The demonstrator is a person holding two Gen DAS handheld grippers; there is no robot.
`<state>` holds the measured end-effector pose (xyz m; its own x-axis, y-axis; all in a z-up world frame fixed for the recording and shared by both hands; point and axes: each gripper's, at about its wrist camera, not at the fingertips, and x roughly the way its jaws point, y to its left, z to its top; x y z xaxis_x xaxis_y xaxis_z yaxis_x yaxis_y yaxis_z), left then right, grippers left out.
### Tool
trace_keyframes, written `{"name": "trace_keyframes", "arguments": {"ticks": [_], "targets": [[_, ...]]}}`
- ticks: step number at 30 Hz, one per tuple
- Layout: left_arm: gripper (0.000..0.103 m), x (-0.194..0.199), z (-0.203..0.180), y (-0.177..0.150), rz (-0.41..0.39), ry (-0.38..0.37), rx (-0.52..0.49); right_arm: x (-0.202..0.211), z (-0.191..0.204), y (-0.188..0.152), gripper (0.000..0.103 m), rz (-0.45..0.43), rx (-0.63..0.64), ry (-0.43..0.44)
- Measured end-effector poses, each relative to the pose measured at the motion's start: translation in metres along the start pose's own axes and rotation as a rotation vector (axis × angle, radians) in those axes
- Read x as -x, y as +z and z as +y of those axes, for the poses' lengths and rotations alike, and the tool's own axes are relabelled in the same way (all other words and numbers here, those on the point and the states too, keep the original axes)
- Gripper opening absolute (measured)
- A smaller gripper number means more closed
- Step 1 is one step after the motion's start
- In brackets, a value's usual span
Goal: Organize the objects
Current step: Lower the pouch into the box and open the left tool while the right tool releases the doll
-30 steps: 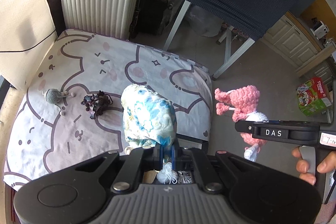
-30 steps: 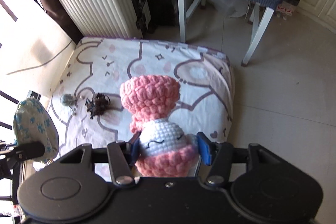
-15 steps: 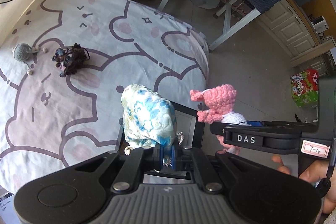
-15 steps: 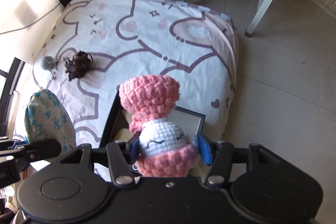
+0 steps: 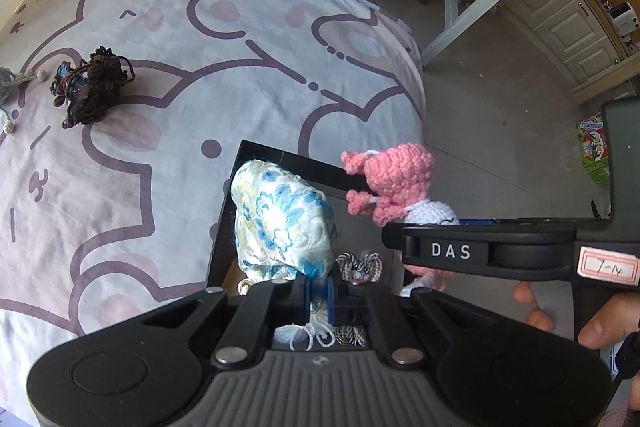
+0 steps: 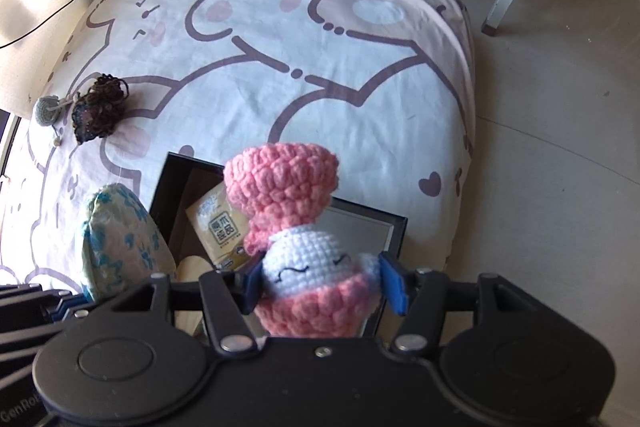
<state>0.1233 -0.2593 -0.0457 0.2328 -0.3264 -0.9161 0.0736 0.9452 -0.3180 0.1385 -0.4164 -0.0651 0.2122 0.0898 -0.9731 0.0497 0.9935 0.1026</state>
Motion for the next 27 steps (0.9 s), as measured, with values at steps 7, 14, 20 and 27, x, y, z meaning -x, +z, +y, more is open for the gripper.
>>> {"name": "trace_keyframes", "arguments": {"ticks": [7,14,20,27], "targets": [[0.037,-0.006,0.009,0.006,0.012,0.042,0.050,-0.003,-0.011,-0.006,0.079,-0.005,-0.064,0.011],[0.042,0.007,0.006,0.007,0.024,0.061,0.031,0.010,-0.015,-0.013,0.079,-0.003,-0.087,0.010],[0.046,0.020,0.007,0.010,0.032,0.066,0.029,0.026,-0.015,-0.014,0.079,-0.011,-0.088,0.008],[0.050,0.042,0.016,0.026,0.001,0.075,0.049,0.054,-0.005,-0.006,0.079,-0.052,-0.055,0.015]]}}
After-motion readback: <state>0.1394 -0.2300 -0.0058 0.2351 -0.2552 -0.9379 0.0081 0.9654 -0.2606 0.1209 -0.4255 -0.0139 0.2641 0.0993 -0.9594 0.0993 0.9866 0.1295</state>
